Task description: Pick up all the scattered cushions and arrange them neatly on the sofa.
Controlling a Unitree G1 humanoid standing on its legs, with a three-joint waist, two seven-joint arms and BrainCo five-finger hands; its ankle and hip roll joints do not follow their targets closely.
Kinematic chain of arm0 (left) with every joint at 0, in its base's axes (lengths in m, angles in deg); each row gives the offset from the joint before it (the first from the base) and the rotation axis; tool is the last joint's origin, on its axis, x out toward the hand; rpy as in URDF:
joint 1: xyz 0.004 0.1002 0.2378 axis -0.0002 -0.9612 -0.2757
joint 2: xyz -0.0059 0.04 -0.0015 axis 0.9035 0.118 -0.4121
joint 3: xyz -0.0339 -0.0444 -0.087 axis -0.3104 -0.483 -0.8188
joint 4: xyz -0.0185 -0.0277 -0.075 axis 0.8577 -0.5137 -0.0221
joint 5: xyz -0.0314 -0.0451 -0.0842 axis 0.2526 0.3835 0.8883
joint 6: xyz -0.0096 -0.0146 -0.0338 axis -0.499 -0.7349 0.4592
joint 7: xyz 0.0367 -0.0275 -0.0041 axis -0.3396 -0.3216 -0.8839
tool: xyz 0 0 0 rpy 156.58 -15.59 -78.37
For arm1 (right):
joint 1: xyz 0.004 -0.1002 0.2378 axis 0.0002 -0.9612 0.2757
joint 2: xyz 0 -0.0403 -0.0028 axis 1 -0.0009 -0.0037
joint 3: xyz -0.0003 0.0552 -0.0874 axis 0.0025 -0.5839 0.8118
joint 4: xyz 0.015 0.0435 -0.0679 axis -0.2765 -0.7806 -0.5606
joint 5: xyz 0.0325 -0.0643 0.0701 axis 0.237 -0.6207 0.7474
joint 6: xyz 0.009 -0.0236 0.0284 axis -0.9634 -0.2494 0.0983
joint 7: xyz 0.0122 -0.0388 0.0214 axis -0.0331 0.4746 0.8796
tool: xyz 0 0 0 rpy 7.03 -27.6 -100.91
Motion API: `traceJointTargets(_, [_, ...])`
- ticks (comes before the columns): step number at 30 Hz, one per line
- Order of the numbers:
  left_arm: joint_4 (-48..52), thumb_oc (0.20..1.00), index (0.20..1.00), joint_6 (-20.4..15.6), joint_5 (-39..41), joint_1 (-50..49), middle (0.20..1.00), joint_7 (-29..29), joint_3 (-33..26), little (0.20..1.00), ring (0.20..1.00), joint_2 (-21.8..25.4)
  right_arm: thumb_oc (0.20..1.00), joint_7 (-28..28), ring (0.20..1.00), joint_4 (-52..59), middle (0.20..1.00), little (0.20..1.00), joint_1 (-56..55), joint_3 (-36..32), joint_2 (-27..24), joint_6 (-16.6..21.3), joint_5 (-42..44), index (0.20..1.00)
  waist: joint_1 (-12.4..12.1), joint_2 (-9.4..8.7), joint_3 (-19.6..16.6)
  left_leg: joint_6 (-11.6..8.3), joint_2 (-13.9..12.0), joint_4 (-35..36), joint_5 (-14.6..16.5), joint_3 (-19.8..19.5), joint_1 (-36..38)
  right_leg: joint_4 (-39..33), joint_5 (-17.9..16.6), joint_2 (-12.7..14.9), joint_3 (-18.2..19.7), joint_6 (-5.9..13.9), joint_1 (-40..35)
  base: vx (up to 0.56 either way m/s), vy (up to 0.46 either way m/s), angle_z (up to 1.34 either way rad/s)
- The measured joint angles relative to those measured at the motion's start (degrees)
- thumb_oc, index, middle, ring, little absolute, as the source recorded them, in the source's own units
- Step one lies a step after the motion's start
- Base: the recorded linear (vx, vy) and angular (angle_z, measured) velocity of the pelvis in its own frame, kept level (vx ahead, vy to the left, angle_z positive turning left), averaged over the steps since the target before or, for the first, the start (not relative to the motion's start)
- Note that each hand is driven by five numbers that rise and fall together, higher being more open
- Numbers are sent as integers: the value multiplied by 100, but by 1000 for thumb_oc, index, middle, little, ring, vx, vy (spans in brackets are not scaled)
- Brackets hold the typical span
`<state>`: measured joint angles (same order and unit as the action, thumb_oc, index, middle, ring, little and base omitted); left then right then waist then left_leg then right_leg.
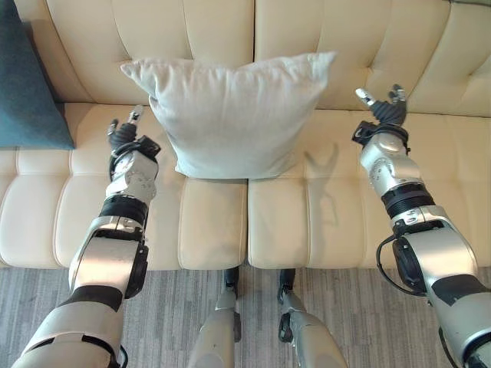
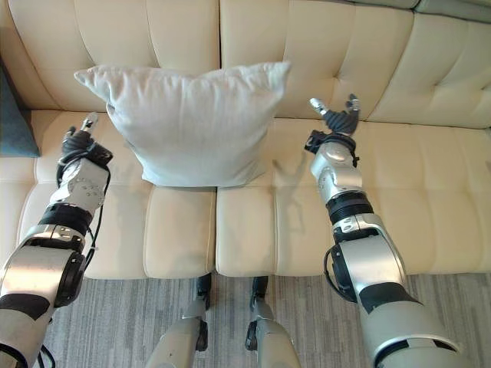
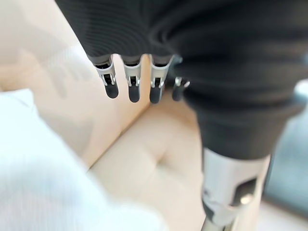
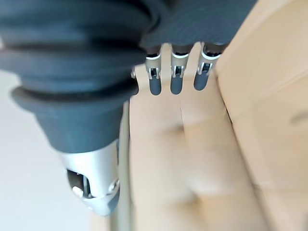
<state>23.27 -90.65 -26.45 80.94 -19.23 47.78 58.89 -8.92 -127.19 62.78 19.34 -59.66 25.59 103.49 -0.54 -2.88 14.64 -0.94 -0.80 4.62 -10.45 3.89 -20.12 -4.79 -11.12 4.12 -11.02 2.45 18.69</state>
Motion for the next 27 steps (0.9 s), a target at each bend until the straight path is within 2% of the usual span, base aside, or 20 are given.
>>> traceJointTargets(3, [269, 1000, 1000, -2, -31, -571, 1000, -72, -231, 1000, 1000, 73, 1000, -51, 1000, 145, 1000, 1000, -220, -261, -251, 266, 207, 1000, 2, 51, -14, 0, 4, 1, 0, -2, 97, 0, 1, 3, -3, 0, -97, 0, 0, 0])
traceJointTargets(7, [591, 1000, 1000, 121, -76, -1871, 1000, -288, -599, 1000, 1000, -26, 1000, 59, 1000, 490, 1000, 1000, -1201, -708, -303, 365, 214, 1000, 13, 74, -12, -10, 16, 6, 13, 0, 348, -1, 38, 10, -5, 26, -358, 7, 8, 0])
traceJointTargets(8, [848, 1000, 1000, 163, -434, -2512, 1000, -431, -679, 1000, 1000, -87, 1000, 229, 1000, 667, 1000, 1000, -1773, -807, -276, 357, 165, 1000, 3, 75, -13, -45, 5, 8, 84, 3, 464, -4, 76, 0, 0, 34, -472, 51, 27, -1])
traceJointTargets(10, [992, 1000, 1000, 271, -809, -3610, 1000, -555, -886, 1000, 1000, -503, 1000, 442, 1000, 716, 1000, 1000, -2839, -898, -188, 226, 60, 1000, 3, 110, -28, -85, 22, 15, 196, 15, 700, -30, 169, 24, 12, 42, -696, 40, 43, -2])
traceJointTargets(11, [923, 1000, 1000, 351, -906, -3803, 1000, -599, -904, 1000, 1000, -581, 1000, 488, 1000, 685, 1000, 1000, -3038, -915, -131, 188, 55, 1000, 2, 111, -27, -85, 20, 17, 227, 20, 747, -35, 206, 26, 20, 52, -738, 16, 49, -5])
traceJointTargets(14, [947, 1000, 1000, 523, -1334, -4689, 1000, -836, -1068, 1000, 1000, -1101, 1000, 952, 1000, 774, 1000, 1000, -3918, -1103, 408, 82, -24, 1000, 15, 120, -64, -69, 6, 50, 251, 59, 983, -35, 257, 18, 57, 97, -953, 2, 39, -8])
traceJointTargets(16, [904, 1000, 1000, 594, -1407, -5077, 1000, -985, -1106, 1000, 1000, -1404, 1000, 1243, 1000, 780, 1000, 1000, -4479, -1081, 602, -24, -35, 1000, 3, 138, -164, -41, 3, 51, 280, 70, 1043, -35, 331, 16, 90, 6, -1012, -22, 39, -5])
traceJointTargets(19, [957, 1000, 1000, 671, -1672, -5447, 1000, -1123, -1041, 1000, 1000, -1646, 1000, 1569, 1000, 847, 1000, 1000, -5108, -1011, 785, -187, -315, 1000, 24, 146, -289, -22, 6, 52, 292, 128, 1112, -35, 327, 24, 149, 17, -1053, -67, 42, -10])
traceJointTargets(27, [1795, 1000, 1000, 744, -3037, -6000, 1000, -1376, -539, 1000, 1000, -1636, 1000, 2085, 1000, 911, 1000, 1000, -5891, -763, 802, -465, -1334, 1000, 59, 111, -879, 39, 14, 53, 336, 145, 1429, -35, 332, 38, 156, 34, -1347, -86, 33, -3])
